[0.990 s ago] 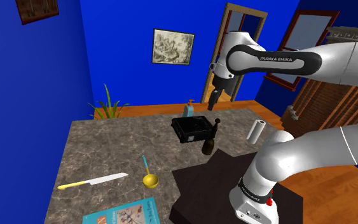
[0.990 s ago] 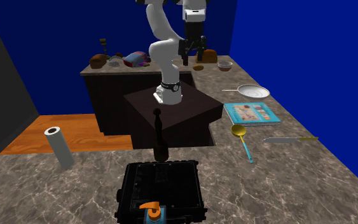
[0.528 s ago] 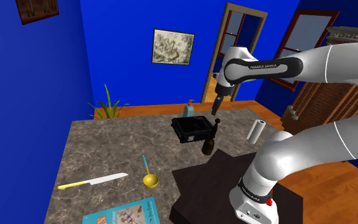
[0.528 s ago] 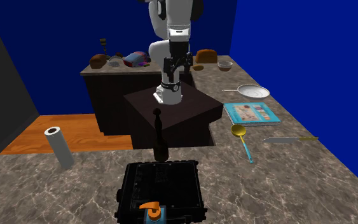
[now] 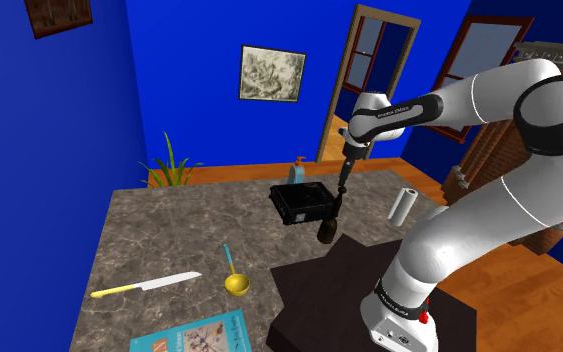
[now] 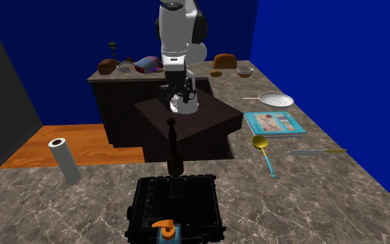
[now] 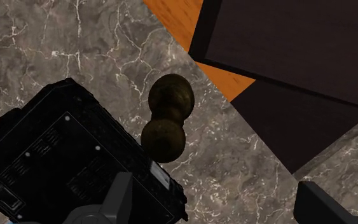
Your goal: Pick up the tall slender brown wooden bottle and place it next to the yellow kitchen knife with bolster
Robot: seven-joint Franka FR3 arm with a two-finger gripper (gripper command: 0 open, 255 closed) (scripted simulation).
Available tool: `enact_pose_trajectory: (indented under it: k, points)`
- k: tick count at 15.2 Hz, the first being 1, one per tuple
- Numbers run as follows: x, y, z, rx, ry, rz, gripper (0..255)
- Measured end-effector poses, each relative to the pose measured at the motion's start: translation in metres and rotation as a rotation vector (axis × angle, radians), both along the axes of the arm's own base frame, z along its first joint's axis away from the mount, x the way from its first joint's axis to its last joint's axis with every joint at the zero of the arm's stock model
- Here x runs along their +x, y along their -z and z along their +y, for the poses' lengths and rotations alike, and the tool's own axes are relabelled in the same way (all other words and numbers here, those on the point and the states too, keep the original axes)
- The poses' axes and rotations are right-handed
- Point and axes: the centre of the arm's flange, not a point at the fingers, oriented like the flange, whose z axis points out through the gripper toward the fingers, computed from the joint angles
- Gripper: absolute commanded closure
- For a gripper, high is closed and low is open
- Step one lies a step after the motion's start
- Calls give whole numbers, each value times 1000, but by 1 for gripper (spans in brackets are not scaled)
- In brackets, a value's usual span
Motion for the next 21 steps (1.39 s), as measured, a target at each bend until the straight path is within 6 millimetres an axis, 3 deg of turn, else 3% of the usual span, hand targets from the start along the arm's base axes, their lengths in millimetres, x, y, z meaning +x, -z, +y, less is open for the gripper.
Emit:
enact_pose_trajectory:
  k: [3, 11, 17, 18, 21]
  points:
    - [-1, 21, -25, 1, -8, 7, 0]
    - [-1, 62, -31, 0, -11, 9, 0]
    - [0, 65, -31, 0, -10, 8, 0]
    - [0, 65, -31, 0, -10, 8, 255]
    - [0, 65, -31, 0, -10, 8, 255]
